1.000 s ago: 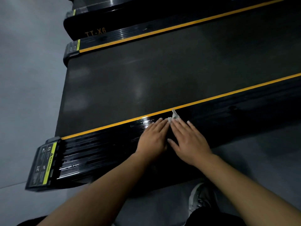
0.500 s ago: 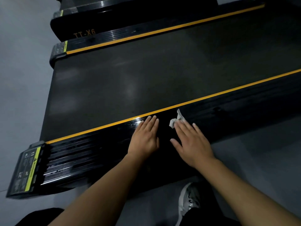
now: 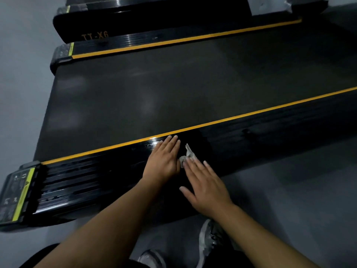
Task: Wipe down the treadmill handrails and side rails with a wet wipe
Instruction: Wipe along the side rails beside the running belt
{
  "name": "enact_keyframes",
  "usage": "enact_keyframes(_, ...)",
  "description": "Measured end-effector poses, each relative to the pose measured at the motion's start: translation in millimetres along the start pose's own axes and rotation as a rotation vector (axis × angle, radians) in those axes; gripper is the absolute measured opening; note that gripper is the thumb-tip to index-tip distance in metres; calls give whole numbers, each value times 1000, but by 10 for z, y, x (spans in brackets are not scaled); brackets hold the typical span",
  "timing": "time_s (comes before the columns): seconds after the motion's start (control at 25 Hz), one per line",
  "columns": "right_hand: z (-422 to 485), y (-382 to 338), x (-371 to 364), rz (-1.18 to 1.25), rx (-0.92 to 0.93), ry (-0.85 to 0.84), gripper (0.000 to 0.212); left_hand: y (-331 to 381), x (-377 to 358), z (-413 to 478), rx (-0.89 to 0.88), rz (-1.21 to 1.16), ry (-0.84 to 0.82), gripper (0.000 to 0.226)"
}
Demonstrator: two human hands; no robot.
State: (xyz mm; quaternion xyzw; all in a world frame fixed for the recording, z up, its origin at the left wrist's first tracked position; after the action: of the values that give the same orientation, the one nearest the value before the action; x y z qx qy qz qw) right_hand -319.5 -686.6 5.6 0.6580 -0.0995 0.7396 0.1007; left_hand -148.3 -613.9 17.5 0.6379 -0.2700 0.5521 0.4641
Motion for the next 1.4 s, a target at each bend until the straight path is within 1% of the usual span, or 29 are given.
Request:
enact_keyframes(0.04, -17, 42, 13, -25, 14, 9, 71, 5, -14, -3, 0, -4, -7, 69)
enact_keyframes(0.08, -23, 137, 40, -41, -15, 14, 70, 13, -20, -5, -6, -4, -12, 72)
enact_keyframes(0.16, -40, 249, 96, -29, -143, 10, 70, 11, -11, -2, -17, -6, -17, 78)
enact_keyframes(0.2, -53, 224, 106, -16, -168, -4, 72, 0, -10, -1, -17, -6, -16, 79)
enact_keyframes(0.24, -67, 151, 83, -19, -139, -13, 74, -8, -7, 4, -16, -11, -13, 79)
enact_keyframes(0.32, -129, 4, 27, -63, 39, -13, 76, -8, -8, 2, -13, -22, -12, 78)
enact_keyframes(0.36, -138, 63, 35, -93, 119, -5, 74, 7, -2, 5, -12, -30, -15, 77)
enact_keyframes(0.4, -128, 205, 45, -111, 150, 18, 71, 24, 8, 6, -10, -34, -13, 76)
enact_keyframes(0.48, -98, 557, 60, -113, 76, 108, 67, 41, 20, -10, -1, -22, -5, 74)
enact_keyframes(0.52, -103, 647, 46, -92, 26, 136, 67, 41, 23, -23, 4, -7, -2, 73)
enact_keyframes(0.56, -111, 659, -11, -80, 25, 154, 69, 31, 26, -25, 10, 6, 0, 73)
enact_keyframes(0.6, -137, 625, -98, -85, 79, 167, 71, 44, 16, -8, 17, 9, 3, 72)
enact_keyframes(0.68, -172, 500, -170, -86, 265, 159, 72, 72, 24, -17, 52, -9, 11, 72)
enact_keyframes(0.72, -156, 593, -165, -102, 330, 145, 71, 127, 22, 9, 70, -16, 13, 72)
enact_keyframes(0.76, -123, 752, -123, -129, 353, 141, 70, 195, 15, 49, 78, -22, 14, 72)
enact_keyframes(0.84, -64, 1058, -37, -144, 297, 159, 67, 357, -38, 140, 80, -27, -1, 75)
enact_keyframes(0.92, -48, 1140, -42, -123, 217, 151, 68, 448, -116, 260, 104, -34, -2, 75)
enact_keyframes(0.96, -66, 1095, -74, -122, 238, 138, 70, 470, -135, 306, 121, -25, 2, 75)
enact_keyframes(1.0, -111, 1046, -88, -116, 297, 116, 72, 489, -140, 329, 137, -11, 4, 74)
enact_keyframes(1.08, -139, 1149, -25, -134, 389, 72, 72, 535, -129, 332, 161, 9, -13, 76)
enact_keyframes(1.12, -109, 1282, 31, -145, 370, 70, 71, 566, -118, 332, 169, 5, -30, 78)
enact_keyframes(1.2, -71, 1463, 103, -128, 199, 73, 70, 610, -125, 387, 199, -26, -53, 80)
enact_keyframes(1.24, -95, 1447, 90, -95, 141, 59, 70, 639, -112, 418, 214, -33, -34, 80)
enact_keyframes(1.28, -127, 1342, 61, -80, 172, 58, 72, 673, -99, 443, 220, -27, -9, 79)
enact_keyframes(1.36, -180, 1077, 21, -78, 379, 39, 73, 701, -104, 478, 216, -29, 60, 76)
enact_keyframes(1.4, -185, 1036, 10, -87, 453, 19, 71, 697, -117, 469, 215, -29, 71, 75)
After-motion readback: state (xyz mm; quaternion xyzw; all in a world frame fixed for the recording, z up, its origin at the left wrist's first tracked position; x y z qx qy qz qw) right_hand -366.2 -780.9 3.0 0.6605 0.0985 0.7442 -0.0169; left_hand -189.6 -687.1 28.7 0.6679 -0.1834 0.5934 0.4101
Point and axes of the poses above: each hand's wrist, its own z-axis towards the middle knuckle, its own x-axis out of the back of the hand, y = z × x, the point moved 2 cm from there along z, towards the middle knuckle, and after that the axes turned 4 degrees about -z, right-handed, at the moved point
